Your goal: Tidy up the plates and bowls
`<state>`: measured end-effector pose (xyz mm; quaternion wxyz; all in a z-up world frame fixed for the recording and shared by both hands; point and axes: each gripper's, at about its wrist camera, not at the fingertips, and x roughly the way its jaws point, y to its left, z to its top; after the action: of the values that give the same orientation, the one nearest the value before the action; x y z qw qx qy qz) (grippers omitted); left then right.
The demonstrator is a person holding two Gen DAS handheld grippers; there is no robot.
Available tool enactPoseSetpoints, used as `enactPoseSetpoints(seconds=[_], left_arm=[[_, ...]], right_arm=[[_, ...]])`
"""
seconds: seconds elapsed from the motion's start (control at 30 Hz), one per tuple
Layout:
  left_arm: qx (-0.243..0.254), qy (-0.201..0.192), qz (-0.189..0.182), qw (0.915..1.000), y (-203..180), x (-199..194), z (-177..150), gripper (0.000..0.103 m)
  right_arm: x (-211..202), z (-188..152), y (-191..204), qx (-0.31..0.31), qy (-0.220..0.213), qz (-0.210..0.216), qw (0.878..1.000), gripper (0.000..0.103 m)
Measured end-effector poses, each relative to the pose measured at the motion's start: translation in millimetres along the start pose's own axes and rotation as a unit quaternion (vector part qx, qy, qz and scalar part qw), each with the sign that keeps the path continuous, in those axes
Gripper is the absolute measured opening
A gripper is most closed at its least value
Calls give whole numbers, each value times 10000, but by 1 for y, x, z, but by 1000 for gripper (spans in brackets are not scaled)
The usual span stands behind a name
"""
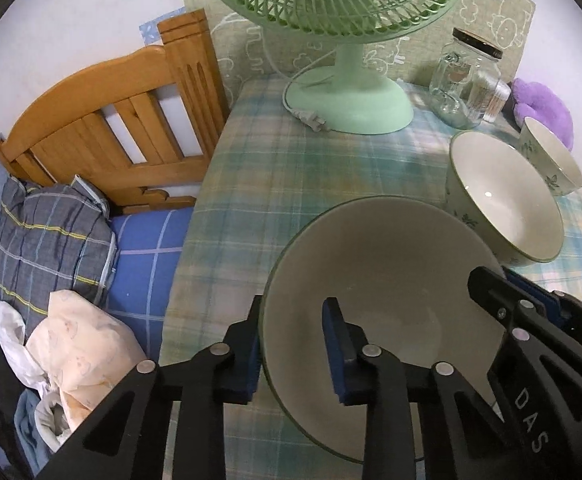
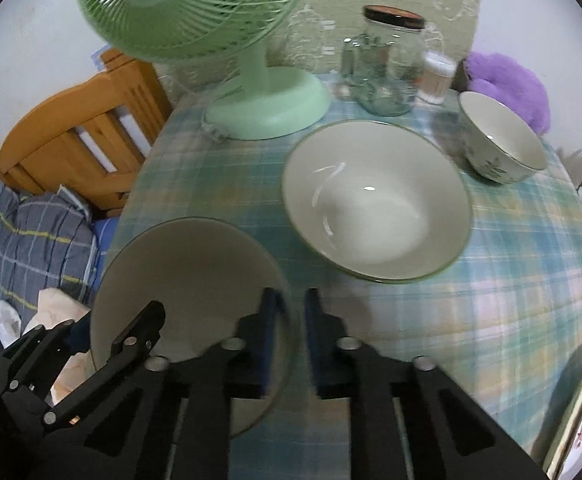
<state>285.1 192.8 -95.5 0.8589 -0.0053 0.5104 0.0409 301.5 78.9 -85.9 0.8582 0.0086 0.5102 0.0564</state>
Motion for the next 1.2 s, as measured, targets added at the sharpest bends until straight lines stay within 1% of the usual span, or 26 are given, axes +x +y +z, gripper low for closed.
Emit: enactPoseSetpoints(seconds=[0.07,0.3,0.57,0.83,0.93,1.2], left_arm=[[-1,7,31,10000,1,0,0,21],[71,62,-18,10000,-1,-5,-3,20],[228,-15,-124,9997,-14,-23,-11,20],[363,-84,-315,9988,-31,-45,-27,20],[370,-91,-392,9985,-38,-56,-37,20],[474,-94,-439,9979,-64,-80,-66,20]], right_arm=[[-1,1,3,-23,-26,-64,10000,13],[-4,-1,2,-10,36,-133,9999,13],[-23,-11,-6,31,-9,-255,9997,13],[-53,-30,-22,184,-78,-400,9990,13],[-66,-40,-29,216,-102,-463,9986,13],[-94,-71,-54,276,-51,-537,9982,13]])
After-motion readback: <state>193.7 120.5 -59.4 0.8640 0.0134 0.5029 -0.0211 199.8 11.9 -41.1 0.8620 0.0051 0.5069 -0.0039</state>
